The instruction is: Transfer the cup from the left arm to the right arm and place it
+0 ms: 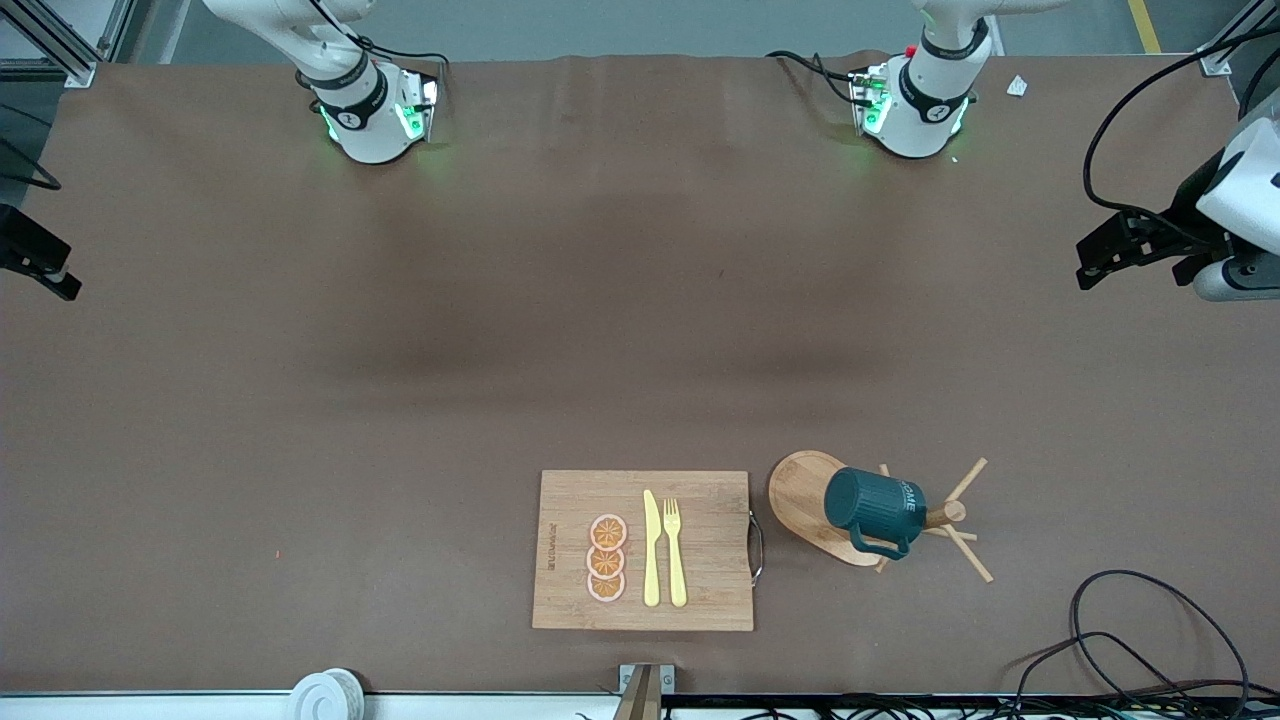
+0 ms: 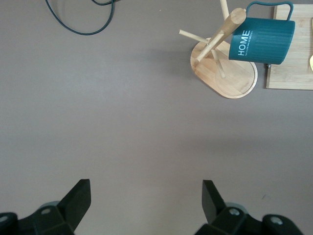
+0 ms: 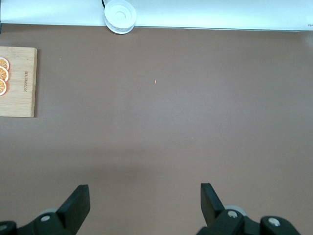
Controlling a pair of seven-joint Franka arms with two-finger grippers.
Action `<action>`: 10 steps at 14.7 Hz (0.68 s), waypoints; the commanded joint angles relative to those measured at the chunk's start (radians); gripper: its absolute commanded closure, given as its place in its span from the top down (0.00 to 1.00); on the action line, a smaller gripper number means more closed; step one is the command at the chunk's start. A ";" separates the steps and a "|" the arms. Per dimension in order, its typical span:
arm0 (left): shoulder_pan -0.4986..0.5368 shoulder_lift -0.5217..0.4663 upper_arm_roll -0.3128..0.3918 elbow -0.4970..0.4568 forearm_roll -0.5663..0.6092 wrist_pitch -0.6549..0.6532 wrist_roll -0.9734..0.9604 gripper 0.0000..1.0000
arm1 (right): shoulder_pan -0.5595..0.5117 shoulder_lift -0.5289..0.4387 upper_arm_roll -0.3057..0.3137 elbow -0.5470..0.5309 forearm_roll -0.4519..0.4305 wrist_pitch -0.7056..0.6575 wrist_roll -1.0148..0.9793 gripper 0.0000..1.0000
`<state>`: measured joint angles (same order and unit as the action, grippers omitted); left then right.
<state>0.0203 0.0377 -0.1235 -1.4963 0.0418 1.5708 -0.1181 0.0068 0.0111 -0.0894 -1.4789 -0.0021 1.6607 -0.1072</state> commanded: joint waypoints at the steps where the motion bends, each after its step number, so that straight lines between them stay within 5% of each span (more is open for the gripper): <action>1: 0.007 0.008 -0.001 0.025 -0.010 -0.006 0.001 1.00 | -0.014 0.003 0.013 0.009 -0.015 -0.003 0.009 1.00; 10: 0.020 0.088 0.001 0.068 -0.017 0.056 -0.171 1.00 | -0.016 0.003 0.013 0.008 -0.013 -0.003 0.009 1.00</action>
<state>0.0320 0.1092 -0.1181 -1.4538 0.0412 1.5956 -0.2274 0.0068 0.0111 -0.0894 -1.4787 -0.0021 1.6607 -0.1071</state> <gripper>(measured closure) 0.000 0.000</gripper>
